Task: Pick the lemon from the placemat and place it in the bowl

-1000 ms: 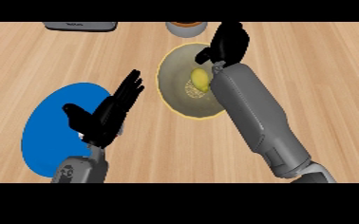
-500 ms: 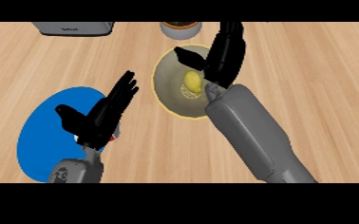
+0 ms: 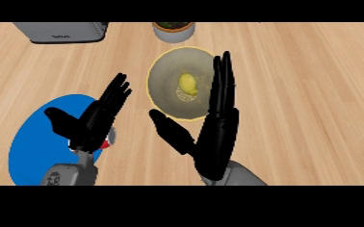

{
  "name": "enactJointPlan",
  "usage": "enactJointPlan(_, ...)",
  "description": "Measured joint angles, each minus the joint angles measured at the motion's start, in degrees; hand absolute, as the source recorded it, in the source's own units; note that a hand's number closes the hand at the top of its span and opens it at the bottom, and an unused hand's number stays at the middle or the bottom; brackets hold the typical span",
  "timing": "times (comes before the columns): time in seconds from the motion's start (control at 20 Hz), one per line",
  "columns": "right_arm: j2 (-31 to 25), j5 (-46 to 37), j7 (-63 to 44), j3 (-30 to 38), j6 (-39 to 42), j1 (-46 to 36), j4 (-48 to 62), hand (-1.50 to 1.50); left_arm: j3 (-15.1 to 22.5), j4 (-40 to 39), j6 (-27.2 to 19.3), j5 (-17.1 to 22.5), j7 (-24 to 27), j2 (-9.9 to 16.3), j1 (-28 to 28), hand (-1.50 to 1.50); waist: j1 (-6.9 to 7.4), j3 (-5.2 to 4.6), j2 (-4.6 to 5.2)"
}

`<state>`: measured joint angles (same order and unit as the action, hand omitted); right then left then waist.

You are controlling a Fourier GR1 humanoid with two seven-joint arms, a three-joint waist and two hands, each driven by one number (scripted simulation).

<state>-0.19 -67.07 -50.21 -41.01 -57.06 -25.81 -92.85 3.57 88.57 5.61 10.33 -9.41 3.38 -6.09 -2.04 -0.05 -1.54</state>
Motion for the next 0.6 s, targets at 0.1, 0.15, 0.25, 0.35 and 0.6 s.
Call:
enactJointPlan(0.1, 0.0, -4.3, -0.4, -5.0, -0.6, 5.8, -3.8, 1.5, -0.2, 0.0, -0.2, 0.0, -0.1, 0.1, 0.1, 0.0, -0.63, 0.0, -0.14)
enactJointPlan(0.15, 0.0, -6.7, -0.6, -7.5, -1.0, 8.7, -5.1, 1.5, -0.2, 0.3, -0.2, -0.1, 0.0, 0.1, 0.3, 0.0, -0.76, 0.0, -0.18)
enactJointPlan(0.25, 0.0, -11.2, -1.1, -12.4, -1.4, 14.2, -7.6, 1.5, -0.3, 0.3, -0.4, -0.2, 0.1, 0.2, 0.7, 0.0, -1.2, -0.02, -0.27)
enactJointPlan(0.35, 0.0, -12.7, -1.0, -13.0, -2.1, 15.1, -8.0, 1.5, -0.6, 0.5, -0.4, -0.1, -0.3, 0.4, 0.8, 0.0, -1.6, 0.0, -0.35)
enactJointPlan(0.6, -0.2, -10.9, -1.8, -13.8, -2.9, 14.7, -7.6, 1.5, -0.6, 0.8, -0.4, 0.0, -0.1, 0.3, 1.6, 0.0, -2.16, 0.03, -0.53)
